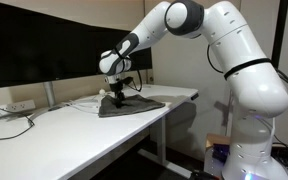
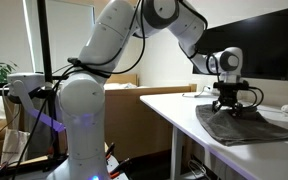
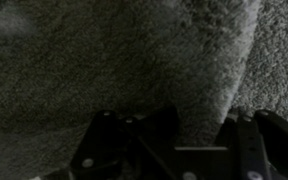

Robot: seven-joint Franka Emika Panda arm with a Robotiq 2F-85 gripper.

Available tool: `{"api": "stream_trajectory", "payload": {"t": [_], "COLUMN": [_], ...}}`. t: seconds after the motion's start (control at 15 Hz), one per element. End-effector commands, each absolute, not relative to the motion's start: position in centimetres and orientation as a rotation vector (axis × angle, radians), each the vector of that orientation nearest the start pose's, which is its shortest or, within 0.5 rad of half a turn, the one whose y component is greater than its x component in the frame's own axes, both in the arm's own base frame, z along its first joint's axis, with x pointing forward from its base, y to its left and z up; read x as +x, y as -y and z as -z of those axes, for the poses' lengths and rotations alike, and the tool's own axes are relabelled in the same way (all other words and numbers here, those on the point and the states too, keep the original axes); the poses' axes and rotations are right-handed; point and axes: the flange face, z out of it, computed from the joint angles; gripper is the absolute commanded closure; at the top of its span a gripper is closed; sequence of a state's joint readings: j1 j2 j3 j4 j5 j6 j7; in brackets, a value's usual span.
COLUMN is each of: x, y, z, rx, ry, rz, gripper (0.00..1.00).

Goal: Wipe the desk with the cloth

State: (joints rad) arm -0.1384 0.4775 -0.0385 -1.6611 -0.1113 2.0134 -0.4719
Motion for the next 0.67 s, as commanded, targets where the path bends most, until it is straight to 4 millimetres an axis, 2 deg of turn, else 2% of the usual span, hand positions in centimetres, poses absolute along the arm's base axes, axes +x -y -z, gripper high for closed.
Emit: {"api": "stream_trajectory", "payload": {"t": [0.0, 0.2, 0.4, 0.6], "x": [61.2, 58.3, 55.2, 53.1], "y": [6.6, 2.6, -1.4, -5.1], "z": [-32.5, -32.4, -31.2, -29.8], "rx": [-3.183, -3.187, -3.188, -3.192], "ry": [0.551, 0.573, 0.615, 0.635], "rz": [-0.122, -0.055, -0.028, -0.036], "gripper": [0.93, 0.93, 0.93, 0.93]}}
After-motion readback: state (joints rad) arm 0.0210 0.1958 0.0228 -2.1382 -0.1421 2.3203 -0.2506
